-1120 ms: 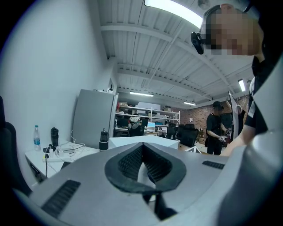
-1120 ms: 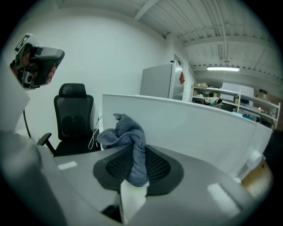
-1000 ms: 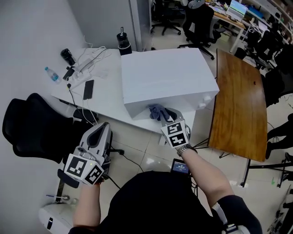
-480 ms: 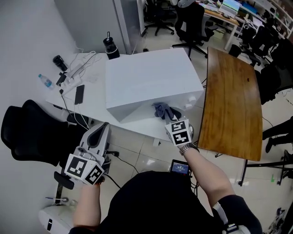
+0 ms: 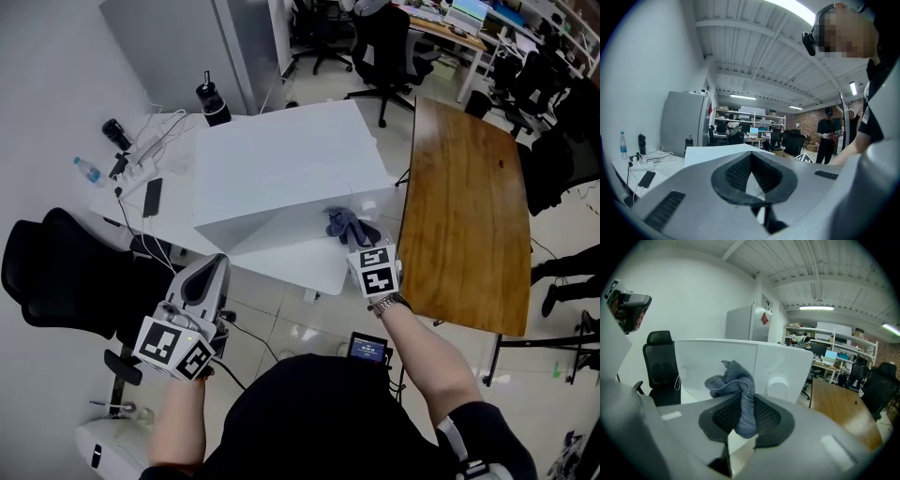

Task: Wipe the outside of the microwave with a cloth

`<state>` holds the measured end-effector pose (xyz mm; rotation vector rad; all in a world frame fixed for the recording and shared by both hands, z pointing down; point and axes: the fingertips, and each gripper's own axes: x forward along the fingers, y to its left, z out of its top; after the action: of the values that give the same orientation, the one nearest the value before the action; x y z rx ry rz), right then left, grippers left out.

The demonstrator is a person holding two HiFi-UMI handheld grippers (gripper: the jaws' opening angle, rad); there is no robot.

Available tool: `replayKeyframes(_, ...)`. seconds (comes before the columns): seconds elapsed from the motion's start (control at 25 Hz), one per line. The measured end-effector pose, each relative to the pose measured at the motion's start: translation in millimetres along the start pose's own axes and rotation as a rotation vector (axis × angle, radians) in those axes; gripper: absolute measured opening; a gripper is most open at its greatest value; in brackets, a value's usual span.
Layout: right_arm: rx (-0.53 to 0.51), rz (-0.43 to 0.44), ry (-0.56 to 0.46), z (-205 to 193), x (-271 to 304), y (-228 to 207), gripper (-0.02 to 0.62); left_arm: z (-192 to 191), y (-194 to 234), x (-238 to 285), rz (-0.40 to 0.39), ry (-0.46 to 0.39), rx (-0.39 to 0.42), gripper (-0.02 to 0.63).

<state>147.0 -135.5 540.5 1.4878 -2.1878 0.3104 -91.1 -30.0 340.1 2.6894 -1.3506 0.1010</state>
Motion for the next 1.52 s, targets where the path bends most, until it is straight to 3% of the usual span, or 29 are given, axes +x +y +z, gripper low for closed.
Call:
replayKeyframes(1.12,-0.007,-0.003,-0.036,-14,-49,-80,0.075,-6,-89,17,0.042,0.0,0.002,0.005)
replayKeyframes(1.52,0.03,0.039,-0.095,-3,-86,-83,0.075,-16,-111,16,0.075,0.009,-0.013,0.005)
